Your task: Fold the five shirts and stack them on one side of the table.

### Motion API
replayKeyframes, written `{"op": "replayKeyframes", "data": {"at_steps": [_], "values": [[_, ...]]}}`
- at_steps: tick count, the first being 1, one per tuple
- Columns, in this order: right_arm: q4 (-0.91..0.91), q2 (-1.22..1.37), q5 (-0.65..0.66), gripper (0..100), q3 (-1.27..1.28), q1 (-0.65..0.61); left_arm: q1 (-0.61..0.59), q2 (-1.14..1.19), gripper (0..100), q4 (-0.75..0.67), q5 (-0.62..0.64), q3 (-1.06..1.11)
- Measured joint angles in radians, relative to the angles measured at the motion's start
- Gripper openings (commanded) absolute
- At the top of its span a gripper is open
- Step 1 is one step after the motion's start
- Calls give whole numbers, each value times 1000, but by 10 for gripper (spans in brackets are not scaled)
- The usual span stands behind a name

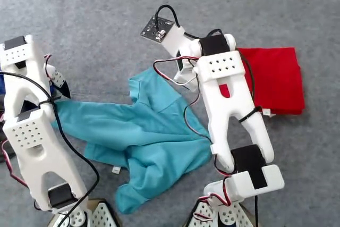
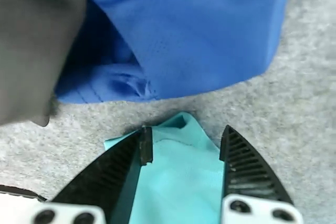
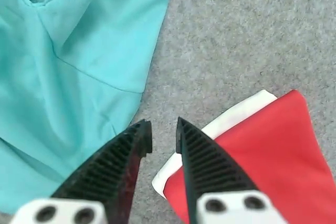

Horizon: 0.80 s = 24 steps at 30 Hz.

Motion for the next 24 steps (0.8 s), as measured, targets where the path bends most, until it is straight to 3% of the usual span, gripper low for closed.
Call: {"op": "replayKeyframes", "data": {"at_steps": [3, 7, 16, 19, 24], "values": [[0, 0, 0, 90, 0, 0, 0, 17, 217, 0, 0, 0], [0, 0, 0, 90, 0, 0, 2, 41, 135, 0, 0, -2], [0, 0, 0, 90, 0, 0, 6, 80, 118, -2, 3, -26], [0, 0, 0, 90, 0, 0, 6, 80, 50, -2, 3, -34], [-29, 0, 0, 91, -20, 49, 3, 89, 27, -2, -81, -104]]}}
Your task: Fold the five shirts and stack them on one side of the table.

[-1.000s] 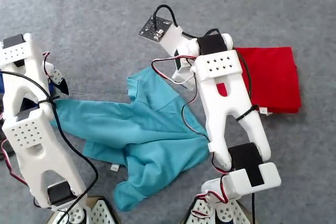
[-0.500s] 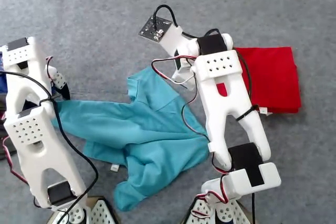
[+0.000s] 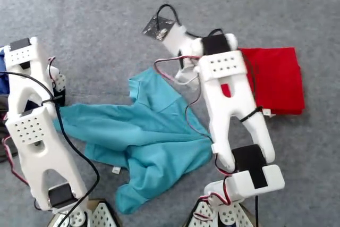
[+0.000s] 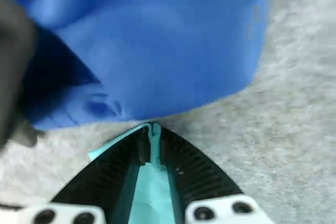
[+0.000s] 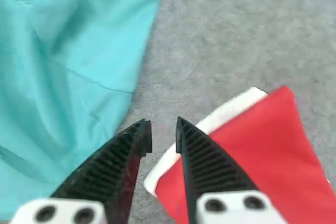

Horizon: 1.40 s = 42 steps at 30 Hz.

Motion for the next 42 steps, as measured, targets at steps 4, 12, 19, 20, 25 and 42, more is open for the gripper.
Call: {"op": "replayKeyframes", "data": {"at_steps": [4, 12, 19, 20, 25, 42], "values": [[-21, 0, 0, 91, -12, 41, 0, -3, 27, 0, -29, -60], [-38, 57, -64, 92, -20, -49, -23, -255, 28, 2, -236, 51], [-2, 362, -189, 92, -252, -170, -216, -499, 28, -11, -381, 298], [15, 417, -204, 92, -313, -186, -249, -525, 28, -20, -397, 324], [92, 709, -287, 92, -695, -206, -379, -631, 28, -55, -456, 427], [137, 1339, -427, 166, -1557, -328, -463, -667, 28, -175, -531, 635]]}}
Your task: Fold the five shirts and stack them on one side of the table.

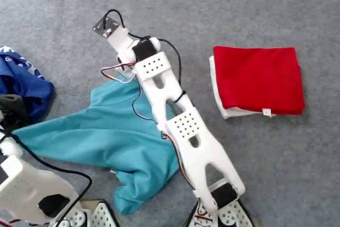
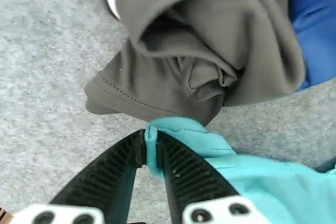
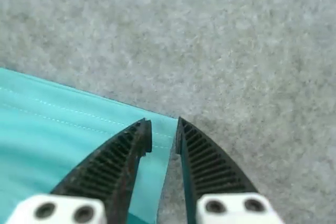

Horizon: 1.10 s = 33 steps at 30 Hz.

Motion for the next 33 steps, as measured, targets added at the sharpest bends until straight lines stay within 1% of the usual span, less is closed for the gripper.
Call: {"op": "replayKeyframes", "data": {"at_steps": [2, 6, 11, 18, 27, 33], "values": [[5, 0, -38, 213, -2, 0, 25, 0, 28, -28, 0, 51], [6, 0, -66, 204, 18, 0, 52, 0, 28, -78, 0, 132], [-17, -2, -69, 148, 126, 2, 55, 0, 28, -137, 0, 187], [-32, -3, -69, 15, 135, 8, 57, 0, 28, -242, 0, 233], [-32, -3, -69, 14, 129, 9, 57, 0, 29, -261, 28, 233], [21, -3, -69, 14, 3, 29, 86, 0, 29, -261, 40, 218]]}}
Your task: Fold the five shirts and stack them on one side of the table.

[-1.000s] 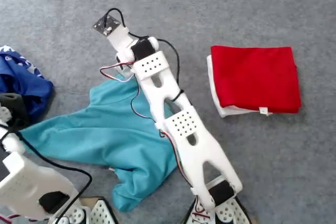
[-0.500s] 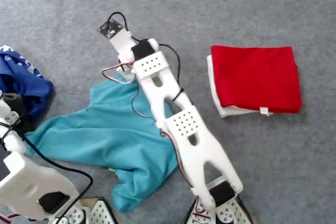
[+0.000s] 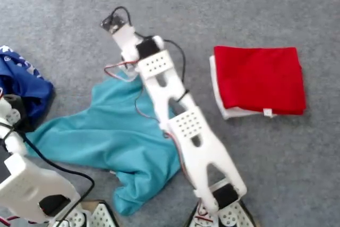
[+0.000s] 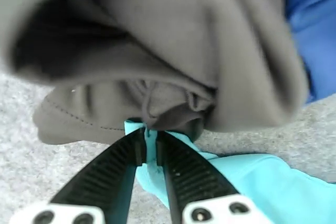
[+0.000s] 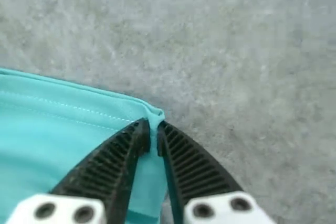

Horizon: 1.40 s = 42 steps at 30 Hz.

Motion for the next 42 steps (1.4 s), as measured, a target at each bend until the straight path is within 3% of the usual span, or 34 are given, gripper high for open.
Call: {"op": "replayKeyframes", "data": {"at_steps": [10, 19, 24, 29, 35, 42], "values": [[110, -290, 0, 14, -2, 38, 92, -100, 29, 54, 43, -86], [186, -744, 0, 14, -3, 49, 213, -336, 29, 232, 43, -385], [114, -1000, -18, 14, -3, 94, 267, -462, 29, 282, 46, -600], [-40, -1197, -94, 14, -5, 181, 281, -548, 29, 333, 127, -766], [-120, -1316, -101, 14, -41, 192, 281, -603, 29, 425, 178, -922], [-129, -1379, -101, 14, -43, 180, 281, -724, 29, 440, 161, -1014]]}}
